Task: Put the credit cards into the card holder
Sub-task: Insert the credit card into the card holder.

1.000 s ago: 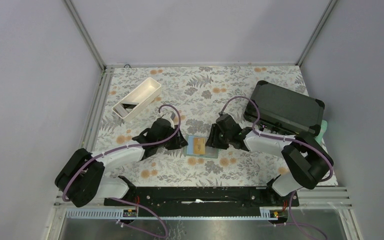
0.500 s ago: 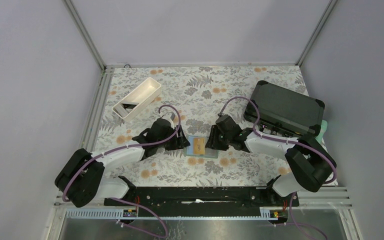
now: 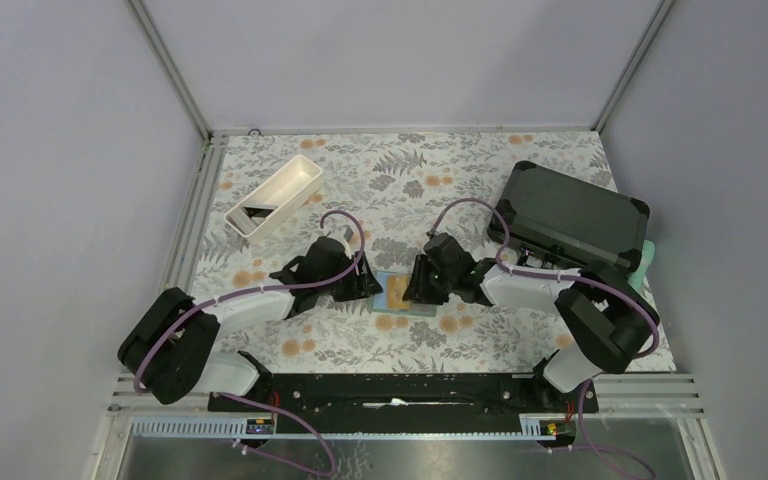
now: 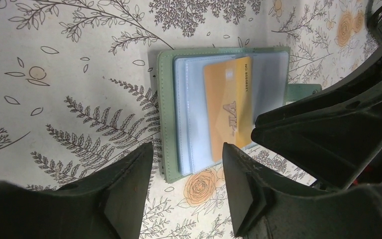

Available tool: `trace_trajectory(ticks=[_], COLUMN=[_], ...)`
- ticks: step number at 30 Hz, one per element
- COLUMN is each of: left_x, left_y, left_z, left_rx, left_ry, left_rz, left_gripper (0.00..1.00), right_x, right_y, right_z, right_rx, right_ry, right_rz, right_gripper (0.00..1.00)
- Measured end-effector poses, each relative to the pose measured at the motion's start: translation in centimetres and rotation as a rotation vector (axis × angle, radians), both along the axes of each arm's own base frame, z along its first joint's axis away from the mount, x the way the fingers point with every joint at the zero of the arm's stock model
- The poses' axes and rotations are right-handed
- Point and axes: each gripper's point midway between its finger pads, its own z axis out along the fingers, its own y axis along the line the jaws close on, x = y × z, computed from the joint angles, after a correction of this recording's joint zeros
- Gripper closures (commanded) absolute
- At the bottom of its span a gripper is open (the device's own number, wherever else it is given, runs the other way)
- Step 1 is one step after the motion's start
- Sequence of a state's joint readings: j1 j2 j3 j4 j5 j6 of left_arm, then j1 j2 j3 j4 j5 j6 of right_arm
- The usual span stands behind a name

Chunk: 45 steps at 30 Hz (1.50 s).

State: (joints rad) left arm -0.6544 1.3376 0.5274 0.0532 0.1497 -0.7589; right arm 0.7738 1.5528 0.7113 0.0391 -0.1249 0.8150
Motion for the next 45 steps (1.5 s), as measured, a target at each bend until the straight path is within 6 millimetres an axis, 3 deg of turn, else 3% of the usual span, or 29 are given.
trace_trajectory(ticks=[25, 33, 45], left_x=[-0.6, -0.7, -0.6], left_y=[-0.2, -0.4, -0.8], left_z=[-1.0, -0.8, -0.4], left_rx=[-0.019, -0.032, -0.058], left_ry=[0.030, 0.032, 0.031], left_rz=[-0.006, -0.010, -0.018], left_gripper=[0.58, 0.61, 0.62], right_x=[-0.2, 0.1, 0.4], right_y=[1.6, 2.2, 2.2], right_z=[-0.3, -0.3, -0.3], right_rx=[0.009, 0.009, -0.009], right_ry=[0.008, 0.006, -0.004], right_rz=[0.018, 0.025, 0.018], right_gripper=[0.73, 0.73, 0.63])
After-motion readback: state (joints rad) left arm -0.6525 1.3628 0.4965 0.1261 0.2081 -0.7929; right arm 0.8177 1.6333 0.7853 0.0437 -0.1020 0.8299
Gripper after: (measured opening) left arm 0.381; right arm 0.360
